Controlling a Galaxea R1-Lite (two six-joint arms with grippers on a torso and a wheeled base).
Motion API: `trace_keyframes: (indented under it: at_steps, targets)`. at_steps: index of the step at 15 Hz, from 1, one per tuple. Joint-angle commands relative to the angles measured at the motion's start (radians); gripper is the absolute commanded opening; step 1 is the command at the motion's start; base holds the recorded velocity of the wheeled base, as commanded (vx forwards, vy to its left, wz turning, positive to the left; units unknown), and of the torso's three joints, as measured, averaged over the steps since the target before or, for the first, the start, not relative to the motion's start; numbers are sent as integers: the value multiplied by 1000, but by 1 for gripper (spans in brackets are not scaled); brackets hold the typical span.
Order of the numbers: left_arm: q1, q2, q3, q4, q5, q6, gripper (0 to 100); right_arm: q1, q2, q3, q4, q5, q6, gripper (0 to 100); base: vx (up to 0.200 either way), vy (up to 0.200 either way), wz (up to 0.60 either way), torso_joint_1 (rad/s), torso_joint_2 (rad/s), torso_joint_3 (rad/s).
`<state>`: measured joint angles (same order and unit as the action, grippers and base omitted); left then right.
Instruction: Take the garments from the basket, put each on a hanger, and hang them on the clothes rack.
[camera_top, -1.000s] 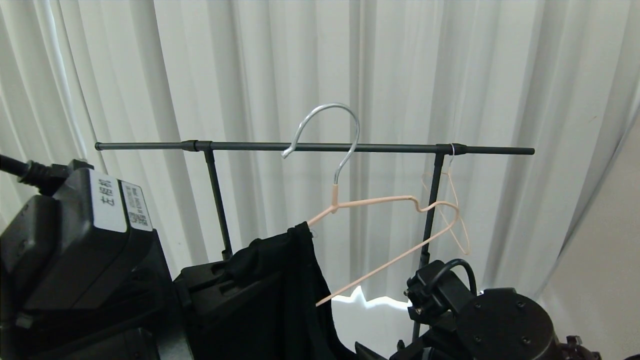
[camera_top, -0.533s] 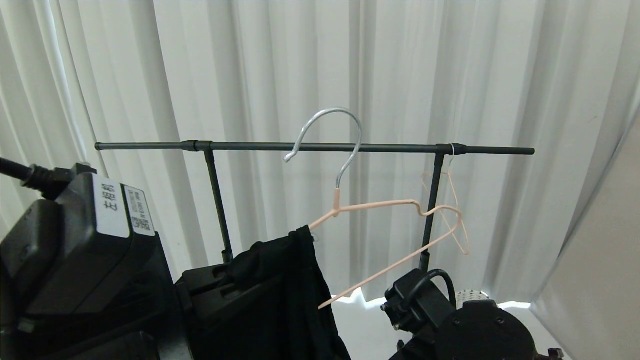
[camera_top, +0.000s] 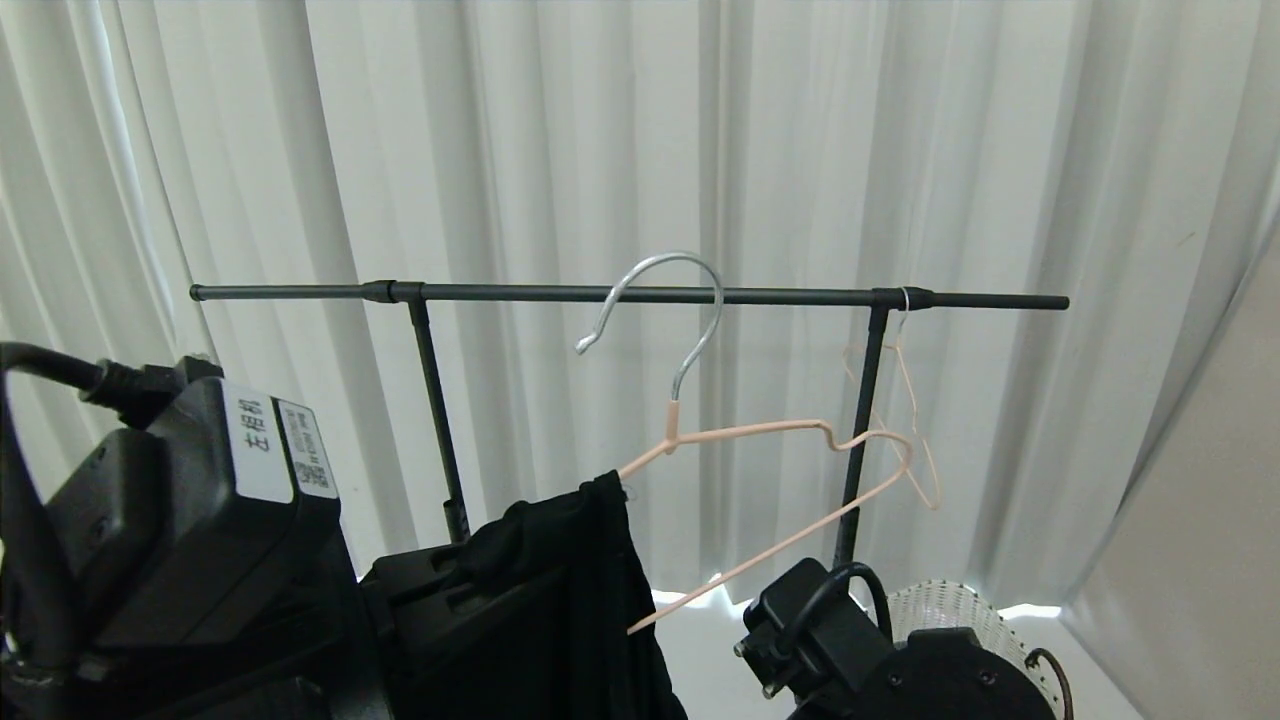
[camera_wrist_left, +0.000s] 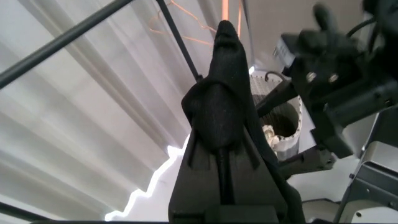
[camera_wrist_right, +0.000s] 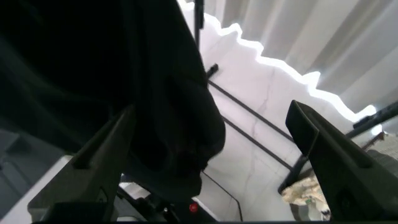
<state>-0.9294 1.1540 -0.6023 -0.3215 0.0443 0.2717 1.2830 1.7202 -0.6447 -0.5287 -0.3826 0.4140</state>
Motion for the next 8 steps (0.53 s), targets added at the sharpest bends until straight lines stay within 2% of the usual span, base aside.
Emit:
trace_keyframes:
  at_steps: [1, 5, 8]
  targets:
    - [0, 0, 6, -1, 0, 0, 0, 6, -17, -21, 0, -2, 2, 100, 0, 0, 0, 0, 0, 0]
    - [0, -11, -1, -1, 0, 1, 0, -1, -14, -73, 0, -2, 8, 100, 0, 0, 0, 0, 0, 0]
    - [0, -13, -33, -1, 0, 3, 0, -1, 4, -32, 10, -4, 6, 100, 0, 0, 0, 0, 0, 0]
